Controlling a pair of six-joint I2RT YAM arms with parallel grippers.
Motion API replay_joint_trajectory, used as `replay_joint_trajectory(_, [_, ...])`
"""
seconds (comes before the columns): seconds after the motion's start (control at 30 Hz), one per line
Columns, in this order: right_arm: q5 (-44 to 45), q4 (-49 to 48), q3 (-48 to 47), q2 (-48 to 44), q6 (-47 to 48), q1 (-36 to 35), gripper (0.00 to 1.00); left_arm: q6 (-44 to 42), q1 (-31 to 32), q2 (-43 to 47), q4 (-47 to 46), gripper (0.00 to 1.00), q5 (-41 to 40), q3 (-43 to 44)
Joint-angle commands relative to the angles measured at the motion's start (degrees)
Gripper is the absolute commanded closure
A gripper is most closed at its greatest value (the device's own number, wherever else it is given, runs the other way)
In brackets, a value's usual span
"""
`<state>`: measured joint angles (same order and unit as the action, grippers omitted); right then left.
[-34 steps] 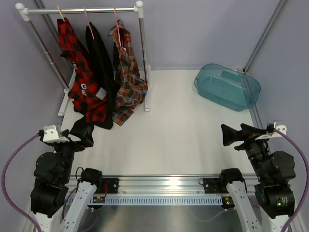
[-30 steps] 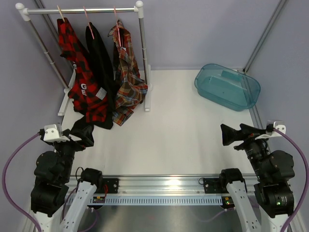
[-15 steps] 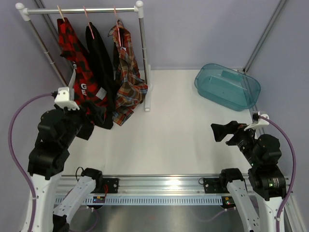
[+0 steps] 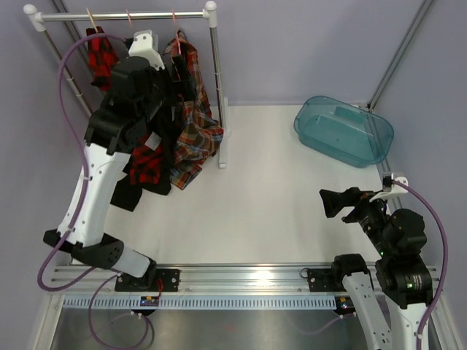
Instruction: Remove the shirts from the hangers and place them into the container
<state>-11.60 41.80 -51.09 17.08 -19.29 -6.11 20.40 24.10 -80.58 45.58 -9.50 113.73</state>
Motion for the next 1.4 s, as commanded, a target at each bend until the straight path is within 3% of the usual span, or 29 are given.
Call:
replay_joint_trajectory(0.0, [-1.06, -1.2, 0.38, -1.52, 1.01, -0.57, 0.0, -2.12, 0.42, -8.76, -1.02, 0.01, -11.58, 8.24])
replay_joint_trajectory(0.13, [-2.03, -1.63, 1.08, -3.19, 1.45, -0.57, 0.01, -5.55, 0.42, -18.02, -0.93, 0.03, -19.49, 13.79])
replay_joint_trajectory(0.3, [-3.17, -2.69, 2.13, -5.04, 1.62, -0.57, 0.0, -6.6, 0.42, -24.97, -1.72, 0.12, -22.14, 15.38])
replay_joint_trajectory(0.57, [-3.35, -3.04, 2.75, -6.01, 1.62, -0.57, 0.0, -7.57, 0.34, -26.13, -3.74, 0.47, -25.13, 13.45])
replay_joint_trajectory(0.87, [-3.61, -3.22, 3.1, -7.24, 1.62, -0.57, 0.01, -8.71, 0.34, -23.49, -7.25, 0.75, -25.22, 9.41])
replay_joint_trajectory(0.97, [-3.61, -3.13, 3.1, -7.5, 1.62, -0.57, 0.01, -9.59, 0.34, -23.49, -7.35, 0.99, -25.22, 8.79])
replay_joint_trajectory(1.37, [-4.23, -3.31, 3.37, -7.76, 1.71, -0.57, 0.01, -16.45, 0.34, -14.45, -9.02, 1.0, -21.53, 8.88])
